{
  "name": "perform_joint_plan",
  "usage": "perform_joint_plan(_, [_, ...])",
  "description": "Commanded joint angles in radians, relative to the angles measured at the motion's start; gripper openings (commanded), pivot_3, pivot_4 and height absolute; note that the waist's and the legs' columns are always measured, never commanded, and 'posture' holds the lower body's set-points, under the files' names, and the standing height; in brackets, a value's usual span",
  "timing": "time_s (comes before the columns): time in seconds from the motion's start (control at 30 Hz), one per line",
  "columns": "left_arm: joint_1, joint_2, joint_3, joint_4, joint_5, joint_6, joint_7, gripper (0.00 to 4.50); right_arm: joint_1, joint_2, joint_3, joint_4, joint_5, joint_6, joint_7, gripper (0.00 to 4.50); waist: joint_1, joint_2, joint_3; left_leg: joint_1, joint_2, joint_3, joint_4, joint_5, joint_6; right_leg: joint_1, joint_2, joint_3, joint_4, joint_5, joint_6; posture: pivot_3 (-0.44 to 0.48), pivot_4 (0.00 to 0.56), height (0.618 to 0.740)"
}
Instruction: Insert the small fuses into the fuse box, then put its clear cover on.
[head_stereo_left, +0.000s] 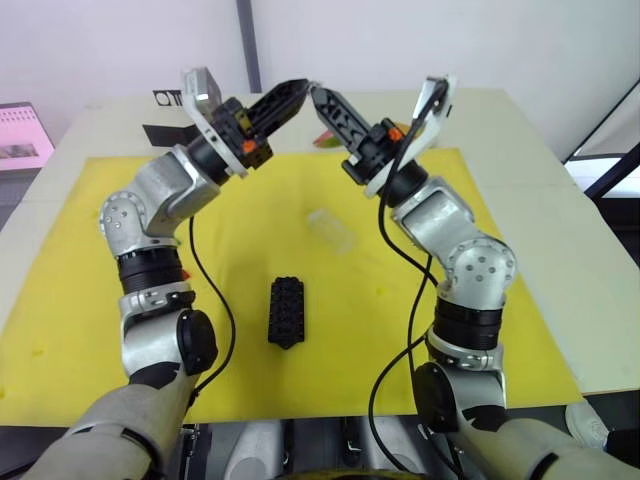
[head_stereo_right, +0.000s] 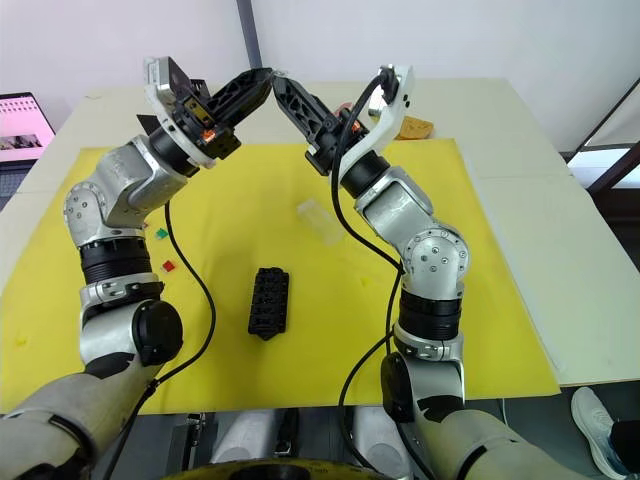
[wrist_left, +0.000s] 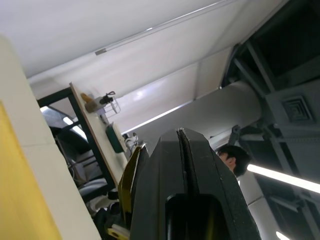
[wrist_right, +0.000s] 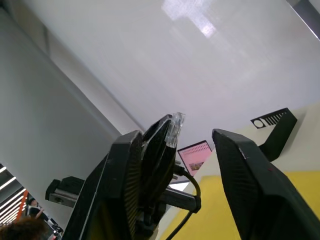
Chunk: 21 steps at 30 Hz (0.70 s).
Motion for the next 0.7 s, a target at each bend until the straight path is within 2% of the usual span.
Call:
perform_joint_plan(0.03, [-0.006, 0.019, -0.018, -0.039, -0.043, -0.023, -0.005, 0.0, -0.025, 0.006, 0.013, -0.032, 0.01, -0.025, 0.015, 2.29, 0.001, 0.0, 0.0, 0.0, 0.0, 0.0, 0.0, 0.0, 0.0, 0.0, 0.0, 0.0, 0.0, 0.0, 0.0, 0.0, 0.15, 0.74])
perform_joint_plan(0.33, [0.004, 0.037, -0.054, -0.045, -0.074, -0.05, -0.01, 0.0, -0.023, 0.001, 0.023, -0.028, 0.013, -0.033, 0.009, 2.29, 0.0, 0.0, 0.0, 0.0, 0.0, 0.0, 0.0, 0.0, 0.0, 0.0, 0.0, 0.0, 0.0, 0.0, 0.0, 0.0, 0.15, 0.74])
perform_joint_plan(0.5, [0.006, 0.043, -0.071, -0.044, -0.083, -0.058, -0.013, 0.0, -0.028, -0.002, 0.011, -0.033, 0.033, -0.039, 0.017, 0.05, 0.0, 0.0, 0.0, 0.0, 0.0, 0.0, 0.0, 0.0, 0.0, 0.0, 0.0, 0.0, 0.0, 0.0, 0.0, 0.0, 0.15, 0.74])
perform_joint_plan(0.7, [0.007, 0.049, -0.091, -0.043, -0.08, -0.066, -0.028, 0.0, -0.038, -0.001, 0.003, -0.027, 0.054, -0.042, 0.011, 0.05, 0.0, 0.0, 0.0, 0.0, 0.0, 0.0, 0.0, 0.0, 0.0, 0.0, 0.0, 0.0, 0.0, 0.0, 0.0, 0.0, 0.15, 0.74])
